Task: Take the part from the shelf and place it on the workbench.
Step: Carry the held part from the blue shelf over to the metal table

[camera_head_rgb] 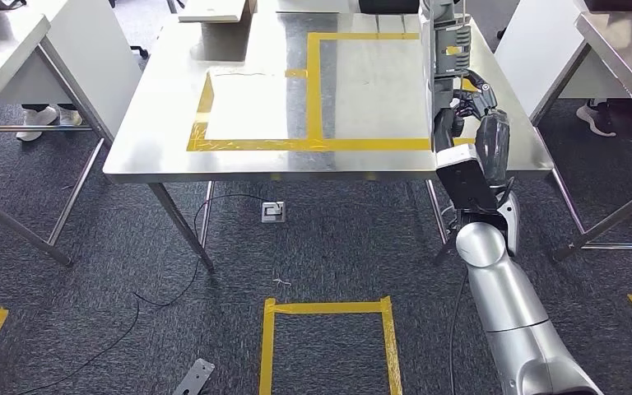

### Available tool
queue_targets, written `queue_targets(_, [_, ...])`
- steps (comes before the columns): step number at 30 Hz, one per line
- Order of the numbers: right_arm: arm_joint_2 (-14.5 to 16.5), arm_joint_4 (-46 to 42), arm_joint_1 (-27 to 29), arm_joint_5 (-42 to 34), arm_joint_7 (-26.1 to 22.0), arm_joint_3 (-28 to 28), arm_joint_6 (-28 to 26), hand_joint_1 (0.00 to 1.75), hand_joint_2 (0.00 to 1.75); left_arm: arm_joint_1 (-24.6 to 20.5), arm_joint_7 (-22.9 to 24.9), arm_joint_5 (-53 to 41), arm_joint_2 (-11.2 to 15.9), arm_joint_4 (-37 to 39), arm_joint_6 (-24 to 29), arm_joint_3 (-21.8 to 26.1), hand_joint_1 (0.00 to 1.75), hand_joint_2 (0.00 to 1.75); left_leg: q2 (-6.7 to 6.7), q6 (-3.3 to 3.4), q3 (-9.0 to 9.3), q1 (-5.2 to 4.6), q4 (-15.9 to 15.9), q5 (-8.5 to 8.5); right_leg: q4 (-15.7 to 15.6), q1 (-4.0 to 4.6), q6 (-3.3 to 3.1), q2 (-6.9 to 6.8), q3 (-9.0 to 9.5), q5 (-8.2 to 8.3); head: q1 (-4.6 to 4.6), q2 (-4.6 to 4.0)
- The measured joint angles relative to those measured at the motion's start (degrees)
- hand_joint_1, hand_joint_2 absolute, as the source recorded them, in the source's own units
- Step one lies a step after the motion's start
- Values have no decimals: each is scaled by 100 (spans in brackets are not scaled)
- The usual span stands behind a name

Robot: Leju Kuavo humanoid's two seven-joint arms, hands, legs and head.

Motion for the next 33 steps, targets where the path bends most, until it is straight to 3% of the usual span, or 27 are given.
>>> queue_targets(2, [-3, 11, -7, -4, -5, -2, -2, 175, 175, -7, 0, -2, -8, 2, -2, -1, 0, 175, -19, -51, 38, -10, 66, -87, -847, 0, 72, -26, 367, 403, 3, 1])
queue_targets(4, [-5, 19, -10, -9, -14, -5, -5, 175, 175, -16, 4, -4, -11, 7, -2, -1, 0, 175, -32, -111, 33, -35, 137, -170, -1347, 12, 4, -40, 600, 579, -2, 1])
queue_targets(7, [-10, 23, -10, -14, -23, -14, -9, 175, 175, -23, 11, -7, -1, 17, -2, -1, 0, 175, -28, -176, 29, -31, 167, -241, -1400, 16, -143, -26, 646, 548, -4, 0])
queue_targets(9, [-12, 24, -12, -15, -30, -24, -10, 175, 175, -33, 13, -8, 2, 22, -4, -2, 0, 175, -17, -240, -80, -9, 420, -400, -1411, -18, -206, -21, 699, 520, -27, 0])
queue_targets(12, [-8, 31, -9, -15, -54, -30, -11, 175, 175, -36, 16, -8, -1, 35, -15, -3, 0, 175, 9, -334, -671, 43, 1489, -824, -1409, -16, -262, -14, 753, 468, -55, 1])
queue_targets(13, [-8, 35, -8, -15, -58, -31, -11, 175, 175, -34, 19, -8, -1, 40, -17, -4, 0, 175, 16, -345, -862, 54, 1762, -862, -1408, -9, -270, -6, 769, 451, -55, 1])
queue_targets(14, [-7, 38, -7, -16, -61, -33, -12, 175, 175, -33, 21, -8, -1, 44, -19, -4, 0, 175, 19, -343, -960, 60, 1833, -780, -1407, -3, -272, 4, 793, 429, -56, 1])
queue_targets(15, [-5, 39, -8, -16, -62, -34, -13, 175, 175, -33, 24, -8, -1, 46, -19, -5, 0, 175, 20, -326, -938, 61, 1664, -579, -1408, 4, -268, 16, 830, 404, -56, 1])
queue_targets(17, [1, 40, -10, -17, -62, -36, -13, 175, 175, -35, 24, -8, 7, 51, -18, -5, 0, 175, 18, -242, -624, 41, 874, -64, -1415, 17, -253, 33, 931, 344, -52, 0])
queue_targets(18, [4, 40, -15, -18, -64, -37, -14, 175, 175, -36, 24, -8, 10, 55, -18, -5, 0, 175, 21, -193, -463, 21, 527, 90, -1420, 33, -240, 42, 967, 318, -47, 0])
queue_targets(19, [9, 42, -19, -19, -66, -38, -14, 175, 175, -40, 25, -8, 14, 57, -19, -5, 0, 175, 26, -144, -346, 0, 303, 141, -1423, 41, -221, 48, 985, 297, -49, 0])
queue_targets(21, [15, 43, -29, -20, -72, -39, -17, 175, 175, -46, 26, -4, 15, 62, -19, -5, 0, 175, 37, -84, -268, -31, 185, 85, -1443, 52, -167, 55, 987, 277, -56, 1])
queue_targets(24, [12, 42, -48, -24, -80, -41, -19, 175, 175, -46, 25, 3, 15, 66, -20, -5, 0, 175, 43, -17, -145, 8, 16, 107, -1277, 48, -119, 21, 888, 176, -52, 1])
queue_targets(25, [10, 44, -51, -28, -80, -42, -19, 175, 175, -49, 23, 6, 13, 67, -22, -5, 0, 175, 43, 2, -108, 19, -28, 115, -1003, 47, -129, 9, 739, 65, -46, 1])
queue_targets(28, [1, 63, -23, -40, -83, -42, -19, 175, 175, -43, 20, 25, 4, 71, -30, -5, 0, 175, 23, 32, -76, 2, -33, 76, 152, 41, -128, 5, 67, -293, -42, 1])
queue_targets(29, [-3, 67, -11, -42, -84, -41, -19, 175, 175, -36, 20, 32, 3, 73, -31, -5, 0, 175, 13, 29, -59, 1, -26, 54, 286, 33, -88, 4, -50, -273, -42, 1])
queue_targets(30, [-4, 69, -6, -43, -85, -40, -19, 175, 175, -30, 19, 38, -2, 76, -33, -5, 0, 175, 1, 17, -34, 4, -13, 24, 167, 20, -28, 2, -41, -143, -42, 1])
queue_targets(32, [-5, 71, -10, -46, -85, -39, -19, 175, 175, -27, 13, 43, -12, 80, -35, -5, 0, 175, -20, -32, 11, 9, 52, -65, -623, -14, 88, -27, 257, 288, -39, 1])
queue_targets(33, [-4, 74, -15, -48, -86, -39, -19, 175, 175, -29, 8, 44, -16, 83, -35, -4, 0, 175, -30, -68, 12, -2, 103, -118, -999, -18, 98, -40, 422, 450, -37, 1])
